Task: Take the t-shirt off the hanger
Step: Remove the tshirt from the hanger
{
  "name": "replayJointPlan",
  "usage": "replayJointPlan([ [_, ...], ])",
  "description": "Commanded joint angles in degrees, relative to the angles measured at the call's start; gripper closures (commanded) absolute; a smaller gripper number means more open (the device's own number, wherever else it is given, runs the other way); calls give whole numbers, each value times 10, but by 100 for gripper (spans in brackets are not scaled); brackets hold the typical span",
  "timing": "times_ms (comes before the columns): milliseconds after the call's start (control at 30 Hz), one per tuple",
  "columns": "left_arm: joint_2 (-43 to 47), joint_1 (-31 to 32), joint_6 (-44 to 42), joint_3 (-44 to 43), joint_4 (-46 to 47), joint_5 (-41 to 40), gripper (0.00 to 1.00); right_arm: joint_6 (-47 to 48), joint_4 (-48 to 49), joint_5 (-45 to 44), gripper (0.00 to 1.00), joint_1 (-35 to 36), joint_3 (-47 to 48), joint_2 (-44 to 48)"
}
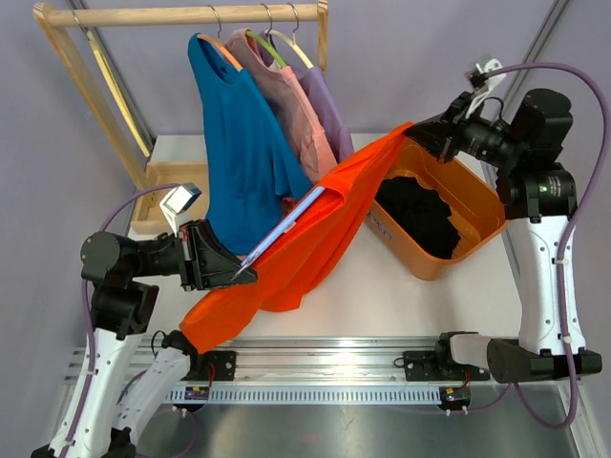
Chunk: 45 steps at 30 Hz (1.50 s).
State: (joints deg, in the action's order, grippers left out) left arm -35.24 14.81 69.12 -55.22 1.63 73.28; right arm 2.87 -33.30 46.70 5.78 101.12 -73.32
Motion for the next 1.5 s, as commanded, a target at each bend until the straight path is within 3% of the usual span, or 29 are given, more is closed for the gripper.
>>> replayJointPlan([
  [0, 10, 2, -23, -13, -15, 6, 100, -66, 75, -63, 100, -77, -7, 3],
  [367, -13, 3, 25, -66, 6, 35, 100, -110, 68, -100, 100, -133, -60, -57],
  [467, -22, 6, 29, -89, 12, 34, 100, -124, 82, -64, 100, -130, -58, -79],
  [500, -25, 6, 53, -86, 28, 31, 100, -125, 83, -9, 100, -125, -56, -85],
  [567, -32, 6, 93, -72, 120, 21, 100, -104, 65, 50, 100, -79, -55, -82],
  [667, -47, 7, 199, -37, 287, 6, 100, -43, 22, 30, 100, 18, -80, -63],
  [733, -57, 7, 264, -33, 380, -4, 100, -47, 26, 15, 100, 36, -125, -49],
  [800, -72, 7, 280, -44, 402, -17, 100, -48, 18, 36, 100, 48, -158, -47],
  [967, -88, 7, 241, -47, 366, -45, 100, -65, 84, 160, 100, 78, -211, -2],
  [1067, -88, 7, 213, -25, 334, -54, 100, -114, 188, 183, 100, 81, -241, 27],
  [1200, -87, 7, 174, -10, 280, -55, 100, -98, 196, 173, 97, 81, -211, 28],
  [1333, -82, 8, 117, -18, 169, -49, 100, -40, 125, 125, 82, 80, -146, 20],
  [1467, -75, 8, 113, -10, 160, -51, 100, 25, 64, 68, 57, 79, -101, 7],
])
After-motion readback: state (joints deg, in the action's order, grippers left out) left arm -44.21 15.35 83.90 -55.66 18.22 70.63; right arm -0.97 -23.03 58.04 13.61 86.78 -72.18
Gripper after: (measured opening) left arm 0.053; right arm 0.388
